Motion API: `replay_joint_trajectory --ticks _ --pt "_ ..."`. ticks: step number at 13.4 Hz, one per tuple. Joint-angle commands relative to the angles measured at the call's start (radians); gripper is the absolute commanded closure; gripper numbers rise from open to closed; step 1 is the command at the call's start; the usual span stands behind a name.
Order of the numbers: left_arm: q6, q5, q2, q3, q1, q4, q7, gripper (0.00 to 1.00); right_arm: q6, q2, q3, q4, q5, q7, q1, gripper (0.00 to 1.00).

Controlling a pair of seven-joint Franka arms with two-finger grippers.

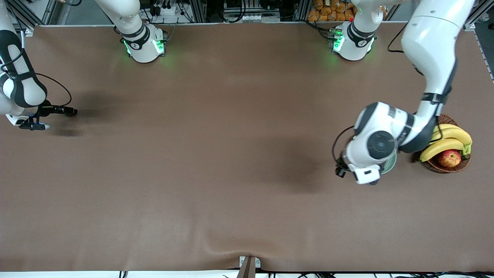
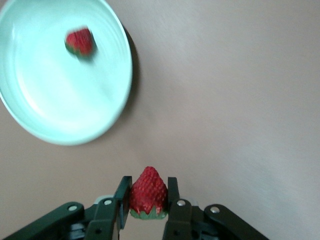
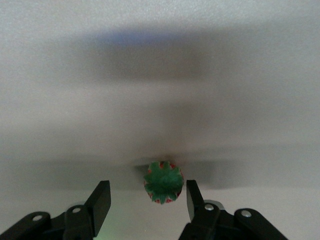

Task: Collect all strawberries into plate
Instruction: 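Carry the second strawberry to the plate with the left gripper while the right grasps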

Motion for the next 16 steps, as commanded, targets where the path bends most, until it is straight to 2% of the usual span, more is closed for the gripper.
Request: replay_joint_trajectory --ticks 1,3,5,7,9,10,11,12,13,16 --pt "-0.002 -0.021 -0.081 -0.018 0.110 -0.134 0.213 1.00 0.036 0.005 0.018 -0.010 -0.034 -0.026 -0.032 0.52" --pt "-0.002 -0.013 -0.089 -0.018 0.185 -0.181 0.359 1.00 0.026 0.001 0.020 -0.005 -0.034 -0.052 -0.029 0.98" --pt "0.011 -0.010 -0.085 -0.018 0.239 -0.198 0.453 1.00 0.015 -0.002 0.021 -0.001 -0.034 -0.049 -0.022 1.00" --pt "0.015 -0.009 -0.075 -0.018 0.243 -0.215 0.471 1.00 -0.025 -0.007 0.028 0.027 -0.028 -0.039 0.007 1.00" --pt "0.015 -0.009 -0.068 -0.019 0.262 -0.221 0.476 1.00 -0.133 -0.007 0.038 0.111 0.038 -0.026 0.076 1.00" --pt "0.015 -0.009 -0.066 -0.020 0.260 -0.224 0.476 0.91 -0.187 -0.007 0.046 0.158 0.099 -0.020 0.119 1.00" --pt "0.015 -0.009 -0.066 -0.020 0.257 -0.229 0.475 0.76 -0.235 -0.005 0.044 0.204 0.145 -0.002 0.162 1.00" --pt "0.013 -0.010 -0.066 -0.020 0.257 -0.229 0.474 0.47 -0.258 -0.005 0.046 0.244 0.171 0.036 0.199 1.00" --pt "0.013 -0.013 -0.068 -0.021 0.257 -0.228 0.474 0.02 -0.275 -0.002 0.046 0.273 0.191 0.081 0.240 1.00" --pt "-0.001 -0.021 -0.075 -0.055 0.256 -0.177 0.464 0.00 -0.304 -0.001 0.046 0.335 0.286 0.289 0.389 1.00"
